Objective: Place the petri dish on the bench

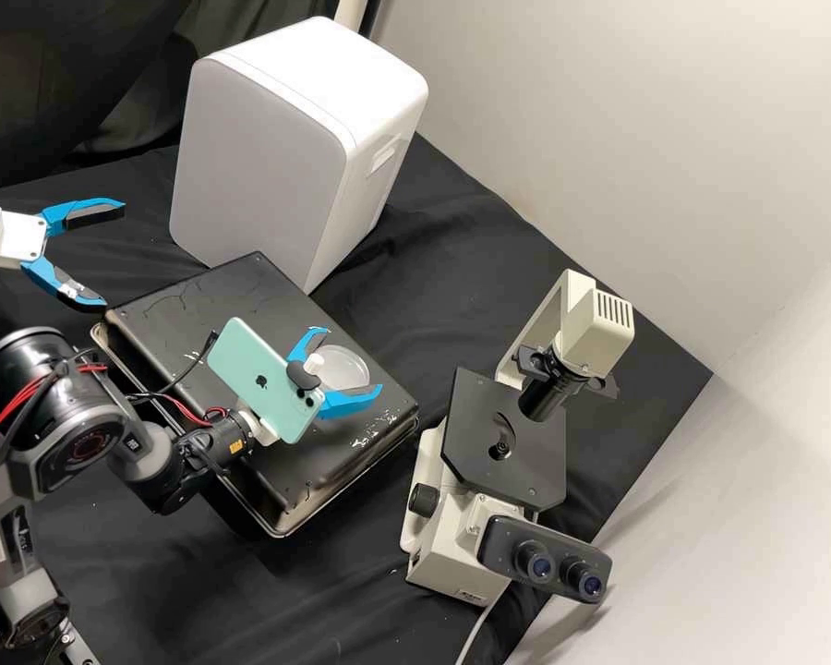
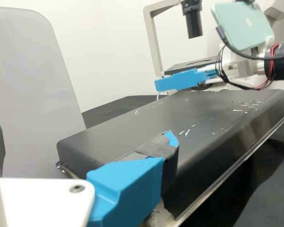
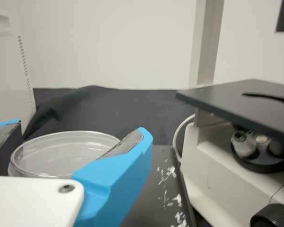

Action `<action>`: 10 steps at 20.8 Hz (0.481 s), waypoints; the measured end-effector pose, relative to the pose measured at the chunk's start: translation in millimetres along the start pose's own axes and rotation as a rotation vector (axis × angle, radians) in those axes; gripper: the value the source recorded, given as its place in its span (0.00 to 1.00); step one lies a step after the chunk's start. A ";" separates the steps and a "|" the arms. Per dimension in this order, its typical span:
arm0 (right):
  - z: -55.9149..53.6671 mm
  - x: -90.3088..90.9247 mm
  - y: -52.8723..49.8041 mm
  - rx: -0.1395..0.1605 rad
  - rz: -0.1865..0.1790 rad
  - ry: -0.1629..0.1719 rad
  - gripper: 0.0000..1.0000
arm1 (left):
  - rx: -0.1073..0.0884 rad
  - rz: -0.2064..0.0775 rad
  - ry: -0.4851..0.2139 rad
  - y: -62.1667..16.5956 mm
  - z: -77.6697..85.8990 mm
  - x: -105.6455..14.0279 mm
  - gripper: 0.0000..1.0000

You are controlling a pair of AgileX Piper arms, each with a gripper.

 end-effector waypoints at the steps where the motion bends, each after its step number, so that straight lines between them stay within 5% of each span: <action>1: 1.6 0.5 -1.3 0.000 -0.005 -0.006 0.00 | -0.001 0.000 0.001 0.0 -0.1 0.0 1.00; 9: 8.9 10.6 -11.2 -0.005 -0.041 -0.030 0.00 | -0.001 0.000 -0.005 0.0 1.0 0.2 1.00; 10: 8.7 11.5 -12.1 -0.012 -0.043 -0.028 1.00 | -0.001 0.000 -0.005 0.0 1.0 0.2 1.00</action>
